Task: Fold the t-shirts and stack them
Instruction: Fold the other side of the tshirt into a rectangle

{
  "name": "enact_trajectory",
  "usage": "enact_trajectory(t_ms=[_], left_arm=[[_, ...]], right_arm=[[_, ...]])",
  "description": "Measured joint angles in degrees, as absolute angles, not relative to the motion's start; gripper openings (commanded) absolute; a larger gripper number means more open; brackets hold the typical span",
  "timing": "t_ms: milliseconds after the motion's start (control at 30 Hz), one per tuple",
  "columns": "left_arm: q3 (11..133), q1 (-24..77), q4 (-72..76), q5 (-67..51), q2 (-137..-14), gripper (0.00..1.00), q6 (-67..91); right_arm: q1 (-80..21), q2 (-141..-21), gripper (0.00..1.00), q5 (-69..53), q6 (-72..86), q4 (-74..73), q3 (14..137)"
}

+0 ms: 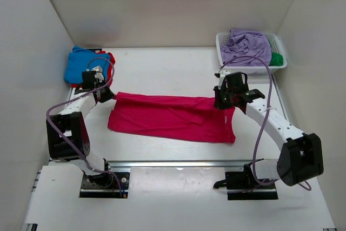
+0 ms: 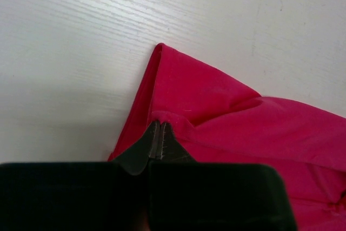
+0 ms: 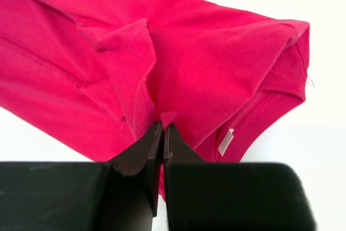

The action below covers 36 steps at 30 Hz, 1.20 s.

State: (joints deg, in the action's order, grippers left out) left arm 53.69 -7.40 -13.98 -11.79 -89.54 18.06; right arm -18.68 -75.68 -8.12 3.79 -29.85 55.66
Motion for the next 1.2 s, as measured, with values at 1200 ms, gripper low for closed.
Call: enact_trajectory(t_ms=[1200], left_arm=[[47.3,-7.6,-20.3,-6.9,-85.4,0.0,17.0]], right_arm=[[-27.0,-61.7,0.0,-9.8,12.3,-29.5,39.3]])
